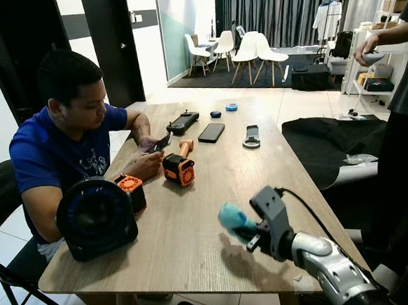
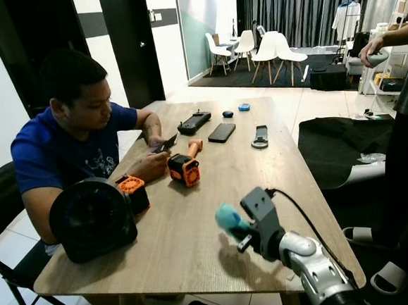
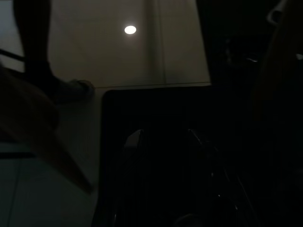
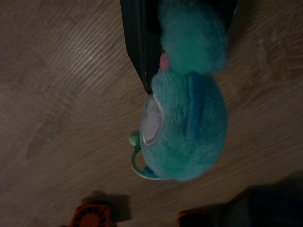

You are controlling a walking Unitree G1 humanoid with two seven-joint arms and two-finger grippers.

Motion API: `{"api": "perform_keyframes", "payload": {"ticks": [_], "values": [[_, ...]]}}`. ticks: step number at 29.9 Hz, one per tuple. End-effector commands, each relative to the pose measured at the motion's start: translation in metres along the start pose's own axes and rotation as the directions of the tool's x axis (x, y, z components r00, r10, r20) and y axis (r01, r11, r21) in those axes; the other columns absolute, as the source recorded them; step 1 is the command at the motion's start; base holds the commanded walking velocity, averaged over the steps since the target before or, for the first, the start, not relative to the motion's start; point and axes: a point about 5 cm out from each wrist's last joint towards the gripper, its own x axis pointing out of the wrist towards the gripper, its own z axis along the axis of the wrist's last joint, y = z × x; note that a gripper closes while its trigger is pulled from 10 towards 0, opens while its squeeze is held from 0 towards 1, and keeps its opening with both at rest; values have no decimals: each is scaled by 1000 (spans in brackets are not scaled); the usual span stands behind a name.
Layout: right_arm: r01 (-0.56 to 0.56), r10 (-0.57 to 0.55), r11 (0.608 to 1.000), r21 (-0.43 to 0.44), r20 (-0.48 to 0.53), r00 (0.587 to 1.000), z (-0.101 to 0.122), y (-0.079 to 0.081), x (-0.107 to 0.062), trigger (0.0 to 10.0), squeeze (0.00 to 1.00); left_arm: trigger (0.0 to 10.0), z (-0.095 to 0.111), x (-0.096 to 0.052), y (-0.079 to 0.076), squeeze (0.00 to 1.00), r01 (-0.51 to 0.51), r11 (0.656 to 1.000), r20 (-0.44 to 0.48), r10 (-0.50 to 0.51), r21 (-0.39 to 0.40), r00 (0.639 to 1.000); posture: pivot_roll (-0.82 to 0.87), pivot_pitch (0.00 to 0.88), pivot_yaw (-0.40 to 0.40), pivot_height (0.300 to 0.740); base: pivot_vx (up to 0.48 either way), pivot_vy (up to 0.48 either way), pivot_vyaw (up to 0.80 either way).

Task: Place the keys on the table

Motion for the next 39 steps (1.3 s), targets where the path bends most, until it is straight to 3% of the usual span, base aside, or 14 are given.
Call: {"api": "perform_keyframes", "payload": {"ticks": [1,5,6,7,8,9,15,17,29,34,36,37,38,39], "values": [[-11,11,1000,-11,-3,1000,3,1,-2,10000,0,10000,-3,-2,-3,0,10,1000,-7,-10,3,1000,55,13,29,740,0,0,0],[-14,12,999,-32,-45,999,0,-2,-8,10000,0,10000,-3,-1,-4,0,13,1000,-7,-13,0,1000,56,8,27,740,0,0,0],[0,-1,1000,-12,-57,998,-1,-5,-12,10000,647,10000,-2,-1,-4,0,14,1000,-6,-14,0,1000,57,7,26,740,0,0,0],[0,-1,1000,-12,-57,998,-1,-5,-12,10000,647,10000,-2,-1,-4,0,14,1000,-6,-14,0,1000,57,7,26,740,0,0,0],[12,-13,1000,-7,-62,998,0,-6,-14,10000,984,10000,-2,-1,-4,0,14,1000,-5,-14,-1,1000,57,6,26,740,0,0,0],[23,-23,1000,-5,-64,998,1,-9,-16,10000,1000,10000,-2,0,-3,0,15,1000,-4,-15,0,1000,54,4,28,740,0,0,0],[46,-48,998,-32,-69,996,4,-14,-23,10000,1000,10000,-2,-1,-3,0,19,1000,-5,-19,2,1000,53,2,30,740,0,0,0],[112,-120,986,-123,-55,991,15,-24,-30,10000,0,10000,-2,-1,-4,0,21,1000,-6,-21,3,1000,53,1,29,740,0,0,0],[222,-212,962,-158,78,974,55,-43,-48,10000,0,10000,-2,-1,-2,0,24,1000,-9,-24,10,1000,53,0,31,740,0,0,0],[348,-335,937,-39,188,923,63,-61,-69,10000,0,10000,-4,-2,0,0,13,1000,-14,-13,7,1000,59,0,25,740,0,0,0],[442,-435,897,10,192,880,58,-75,-80,10000,0,10000,-6,-4,0,0,9,1000,-20,-9,5,1000,59,0,25,740,0,0,0],[541,-546,837,78,188,817,50,-89,-93,10000,0,10000,-8,-6,0,0,7,1000,-26,-7,4,1000,59,0,25,740,0,0,0],[643,-662,749,158,167,730,38,-105,-112,10000,0,10000,-11,-7,0,0,6,1000,-32,-6,3,999,57,3,25,740,0,0,0],[786,-837,540,300,99,537,12,-129,-153,10000,0,10000,-13,-9,0,0,4,1000,-39,-4,-1,999,58,5,24,740,0,0,0]]}}
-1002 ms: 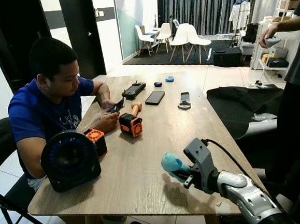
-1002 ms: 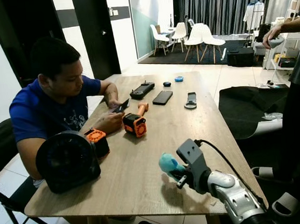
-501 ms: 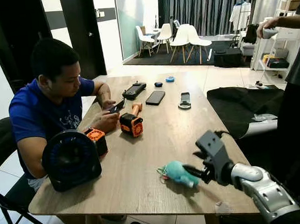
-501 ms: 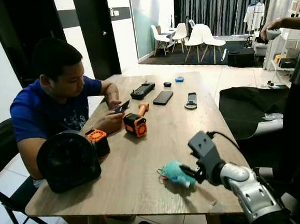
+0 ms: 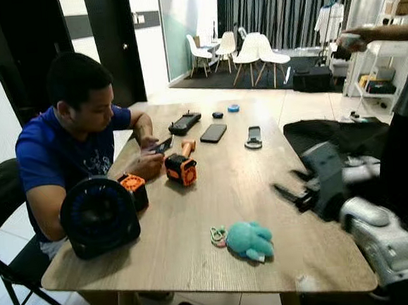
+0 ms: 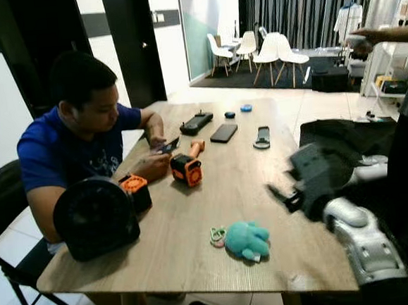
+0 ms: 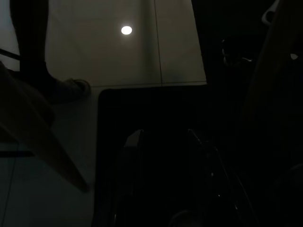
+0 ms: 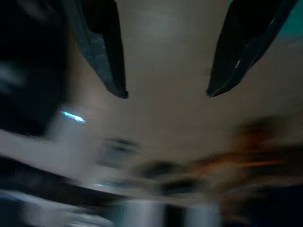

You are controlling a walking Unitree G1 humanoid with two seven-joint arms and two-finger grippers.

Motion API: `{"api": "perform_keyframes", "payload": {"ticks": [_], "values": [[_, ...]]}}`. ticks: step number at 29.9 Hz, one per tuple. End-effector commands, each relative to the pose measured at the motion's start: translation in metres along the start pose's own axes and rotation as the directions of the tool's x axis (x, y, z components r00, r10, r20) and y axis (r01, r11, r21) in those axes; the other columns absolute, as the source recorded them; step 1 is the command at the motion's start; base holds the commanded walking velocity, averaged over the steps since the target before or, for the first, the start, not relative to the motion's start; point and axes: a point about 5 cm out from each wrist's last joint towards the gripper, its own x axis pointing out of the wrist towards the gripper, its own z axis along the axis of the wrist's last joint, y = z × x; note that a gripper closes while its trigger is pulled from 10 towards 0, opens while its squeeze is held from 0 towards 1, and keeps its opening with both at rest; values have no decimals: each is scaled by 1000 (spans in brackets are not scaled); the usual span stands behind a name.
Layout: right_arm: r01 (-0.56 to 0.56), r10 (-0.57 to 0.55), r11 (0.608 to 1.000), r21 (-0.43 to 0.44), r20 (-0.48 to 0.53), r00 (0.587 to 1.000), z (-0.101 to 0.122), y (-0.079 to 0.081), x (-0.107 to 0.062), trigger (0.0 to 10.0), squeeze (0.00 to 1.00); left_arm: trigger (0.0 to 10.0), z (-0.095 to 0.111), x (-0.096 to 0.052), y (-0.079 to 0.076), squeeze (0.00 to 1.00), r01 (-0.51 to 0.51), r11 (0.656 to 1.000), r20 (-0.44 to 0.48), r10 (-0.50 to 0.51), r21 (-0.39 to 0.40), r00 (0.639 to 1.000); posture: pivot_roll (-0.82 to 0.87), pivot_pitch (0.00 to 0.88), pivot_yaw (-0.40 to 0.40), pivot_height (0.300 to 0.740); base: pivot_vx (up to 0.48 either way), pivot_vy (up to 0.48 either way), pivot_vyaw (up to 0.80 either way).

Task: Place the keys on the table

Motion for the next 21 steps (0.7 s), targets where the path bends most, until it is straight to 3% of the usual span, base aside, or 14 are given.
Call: {"api": "perform_keyframes", "payload": {"ticks": [1,3,4,6,7,8,9,13,14,15,16,19,20,21], "values": [[299,-297,946,124,-41,954,-24,-52,-23,10000,0,10000,-7,-5,2,0,-5,1000,-23,5,7,1000,58,5,24,740,0,0,0],[499,-495,840,212,-76,866,-40,-88,-49,10000,0,10000,-8,-6,2,0,-6,1000,-25,6,5,1000,60,9,22,740,0,0,0],[499,-495,840,212,-76,866,-40,-88,-49,10000,0,10000,-8,-6,2,0,-6,1000,-25,6,5,1000,60,9,22,740,0,0,0],[656,-650,696,293,-132,748,-64,-118,-85,10000,0,10000,-9,-6,2,0,-6,1000,-27,6,4,1000,59,9,23,740,0,0,0],[656,-650,696,293,-132,748,-64,-118,-85,10000,0,10000,-9,-6,2,0,-6,1000,-27,6,4,1000,59,9,23,740,0,0,0],[768,-739,569,295,-227,635,-101,-134,-127,10000,0,10000,-9,-7,2,0,-6,1000,-31,6,3,1000,53,10,25,740,0,0,0],[768,-739,569,295,-227,635,-101,-134,-127,10000,0,10000,-9,-7,2,0,-6,1000,-31,6,3,1000,53,10,25,740,0,0,0],[819,-726,547,170,-390,566,-153,-121,-170,10000,0,10000,-11,-6,1,0,-4,1000,-42,4,7,999,52,8,25,740,0,0,0],[821,-686,559,116,-490,537,-180,-104,-183,10000,0,10000,-11,-6,2,0,-5,1000,-44,5,8,999,51,10,29,740,0,0,0],[821,-686,559,116,-490,537,-180,-104,-183,10000,0,10000,-11,-6,2,0,-5,1000,-44,5,8,999,51,10,29,740,0,0,0],[815,-635,574,74,-589,500,-205,-82,-196,10000,0,10000,-11,-6,2,0,-7,1000,-46,7,10,999,45,10,36,740,0,0,0],[809,-597,585,53,-648,474,-221,-68,-204,10000,0,10000,-11,-6,2,0,-9,1000,-47,9,11,999,45,10,36,740,0,0,0],[765,-509,644,23,-734,451,-242,-37,-209,10000,0,10000,-11,-6,3,0,-21,1000,-55,22,15,998,44,12,40,740,0,0,0],[765,-509,644,23,-734,451,-242,-37,-209,10000,0,10000,-11,-6,3,0,-21,1000,-55,22,15,998,44,12,40,740,0,0,0]]}}
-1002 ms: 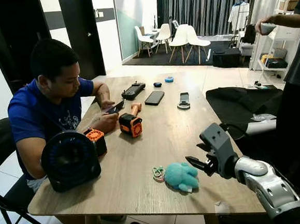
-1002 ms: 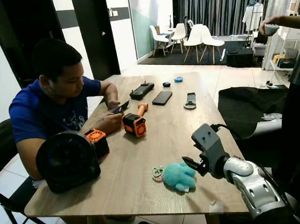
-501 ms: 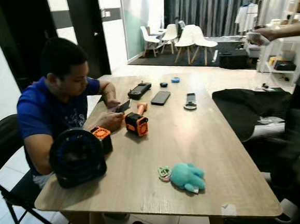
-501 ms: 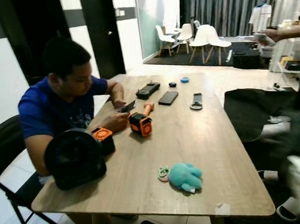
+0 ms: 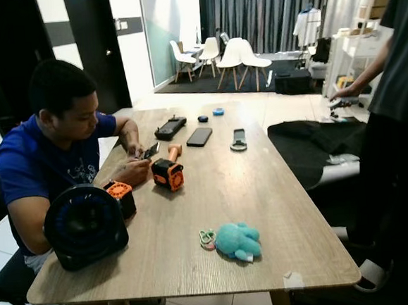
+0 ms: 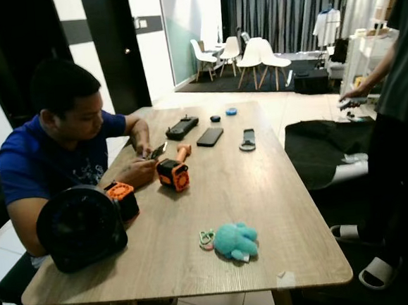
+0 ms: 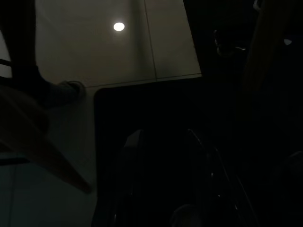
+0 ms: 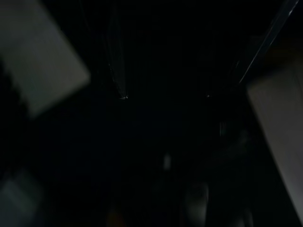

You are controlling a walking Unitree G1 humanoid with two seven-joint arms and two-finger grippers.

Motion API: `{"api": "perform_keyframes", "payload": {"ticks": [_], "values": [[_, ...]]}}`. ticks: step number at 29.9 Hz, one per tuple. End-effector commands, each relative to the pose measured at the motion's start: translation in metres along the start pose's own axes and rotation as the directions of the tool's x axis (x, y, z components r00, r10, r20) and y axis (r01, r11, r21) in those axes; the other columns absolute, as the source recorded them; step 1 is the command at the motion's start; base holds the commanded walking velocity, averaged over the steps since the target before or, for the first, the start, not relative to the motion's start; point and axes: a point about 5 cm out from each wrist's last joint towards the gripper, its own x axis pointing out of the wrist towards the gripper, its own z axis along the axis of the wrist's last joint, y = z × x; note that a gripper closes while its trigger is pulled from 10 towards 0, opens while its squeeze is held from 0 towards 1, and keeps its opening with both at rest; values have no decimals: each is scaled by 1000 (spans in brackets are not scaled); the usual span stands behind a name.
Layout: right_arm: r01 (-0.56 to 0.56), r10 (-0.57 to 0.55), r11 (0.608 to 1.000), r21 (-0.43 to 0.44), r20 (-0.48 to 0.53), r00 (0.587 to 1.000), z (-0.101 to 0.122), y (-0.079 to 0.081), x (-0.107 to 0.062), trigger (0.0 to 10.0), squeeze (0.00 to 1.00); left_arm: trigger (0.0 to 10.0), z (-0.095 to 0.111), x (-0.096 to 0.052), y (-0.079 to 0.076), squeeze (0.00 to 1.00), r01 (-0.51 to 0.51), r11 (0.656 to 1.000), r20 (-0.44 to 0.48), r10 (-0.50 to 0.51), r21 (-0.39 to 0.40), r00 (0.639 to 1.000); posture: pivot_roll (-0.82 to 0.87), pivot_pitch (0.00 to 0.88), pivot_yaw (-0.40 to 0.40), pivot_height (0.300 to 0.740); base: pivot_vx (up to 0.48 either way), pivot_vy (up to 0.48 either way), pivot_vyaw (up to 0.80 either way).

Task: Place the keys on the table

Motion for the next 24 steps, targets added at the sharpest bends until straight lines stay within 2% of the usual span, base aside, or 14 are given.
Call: {"api": "perform_keyframes", "payload": {"ticks": [1,3,4,6,7,9,13,14,21,24], "values": [[-54,47,996,-76,-80,996,-24,20,-3,10000,0,10000,-6,-2,2,0,-11,1000,-43,12,14,999,45,13,42,740,0,0,0],[-161,138,974,-157,-151,979,-54,54,-11,10000,0,10000,-8,-2,3,0,-27,999,-62,28,18,998,45,13,43,740,0,0,0],[-235,206,950,-205,-157,966,-59,74,-14,10000,0,10000,-8,-1,3,0,-36,999,-69,37,19,997,46,12,42,740,0,0,0],[-333,295,899,-283,-171,940,-65,98,-19,10000,0,10000,-8,-1,3,0,-44,999,-74,45,16,996,46,11,41,740,0,0,0],[-333,295,899,-283,-171,940,-65,98,-19,10000,0,10000,-8,-1,3,0,-44,999,-74,45,16,996,46,11,41,740,0,0,0],[-388,345,862,-327,-182,921,-68,112,-23,10000,0,10000,-8,0,3,0,-50,999,-76,51,6,996,49,11,38,740,0,0,0],[-421,372,839,-346,-199,906,-70,120,-25,10000,0,10000,-7,1,3,0,-64,998,-77,63,-13,995,48,11,33,740,0,0,0],[-437,385,823,-363,-210,899,-70,123,-25,10000,0,10000,-7,2,3,0,-70,997,-79,68,-26,995,49,11,33,740,0,0,0],[-488,443,795,-360,-204,873,-71,131,-28,10000,0,10000,-8,2,3,0,-87,994,-84,82,-69,993,52,13,27,740,0,0,0],[-499,473,781,-375,-164,865,-68,134,-29,10000,0,10000,-8,2,3,0,-94,993,-84,88,-69,993,54,16,25,740,0,0,0]]}}
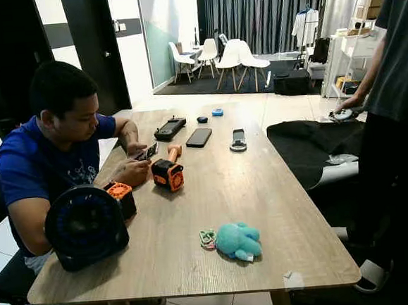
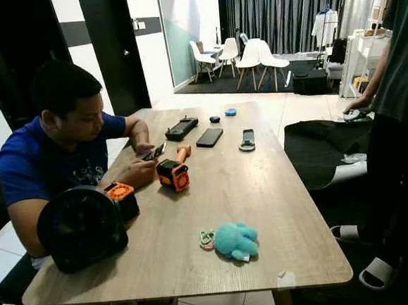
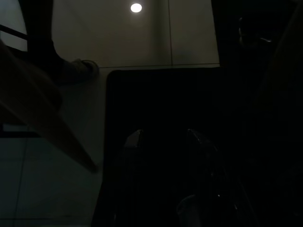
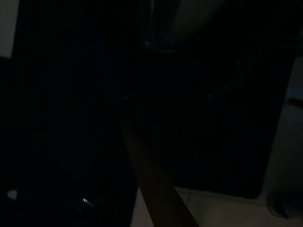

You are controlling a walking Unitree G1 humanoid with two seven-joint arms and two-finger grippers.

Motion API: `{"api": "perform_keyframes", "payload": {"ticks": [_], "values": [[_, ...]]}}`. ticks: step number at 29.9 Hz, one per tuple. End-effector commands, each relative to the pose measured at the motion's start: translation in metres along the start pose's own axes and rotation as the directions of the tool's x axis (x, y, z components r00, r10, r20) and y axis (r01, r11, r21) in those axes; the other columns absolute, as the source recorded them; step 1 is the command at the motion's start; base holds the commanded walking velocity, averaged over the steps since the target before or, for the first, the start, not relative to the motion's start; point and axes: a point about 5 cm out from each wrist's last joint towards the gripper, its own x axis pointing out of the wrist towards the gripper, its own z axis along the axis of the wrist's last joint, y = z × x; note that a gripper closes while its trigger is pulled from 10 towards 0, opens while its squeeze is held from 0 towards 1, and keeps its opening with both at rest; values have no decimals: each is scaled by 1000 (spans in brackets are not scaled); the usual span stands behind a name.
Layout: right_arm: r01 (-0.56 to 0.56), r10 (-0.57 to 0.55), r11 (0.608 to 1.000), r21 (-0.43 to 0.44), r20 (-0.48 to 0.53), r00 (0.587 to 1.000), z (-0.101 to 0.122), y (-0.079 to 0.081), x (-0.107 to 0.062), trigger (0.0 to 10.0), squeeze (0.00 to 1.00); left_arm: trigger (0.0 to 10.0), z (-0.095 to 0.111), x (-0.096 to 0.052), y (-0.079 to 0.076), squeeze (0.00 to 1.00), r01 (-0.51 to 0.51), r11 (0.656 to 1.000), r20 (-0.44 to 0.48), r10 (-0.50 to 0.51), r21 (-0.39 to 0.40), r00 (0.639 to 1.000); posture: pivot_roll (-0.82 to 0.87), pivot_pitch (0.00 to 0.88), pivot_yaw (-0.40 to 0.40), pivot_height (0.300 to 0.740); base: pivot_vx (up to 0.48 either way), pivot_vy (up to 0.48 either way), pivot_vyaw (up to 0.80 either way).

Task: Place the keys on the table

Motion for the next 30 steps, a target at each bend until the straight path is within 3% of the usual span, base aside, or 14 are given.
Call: {"api": "perform_keyframes", "payload": {"ticks": [1,7,10,30], "values": [[-6,7,1000,-24,42,999,5,4,1,10000,0,10000,-4,-1,0,0,-24,1000,-22,24,-19,999,57,15,22,740,0,0,0],[34,-31,999,-31,110,993,16,-1,2,10000,0,10000,-5,0,0,0,-45,999,-29,45,-27,999,56,16,22,740,0,0,0],[-4,8,1000,-27,134,991,23,6,4,10000,0,10000,-4,0,1,0,-46,998,-27,45,-43,999,54,14,22,740,0,0,0],[-88,92,994,-59,69,993,11,21,4,10000,0,10000,-6,-1,5,0,-53,998,-38,52,-38,998,54,3,24,740,0,0,0]]}}
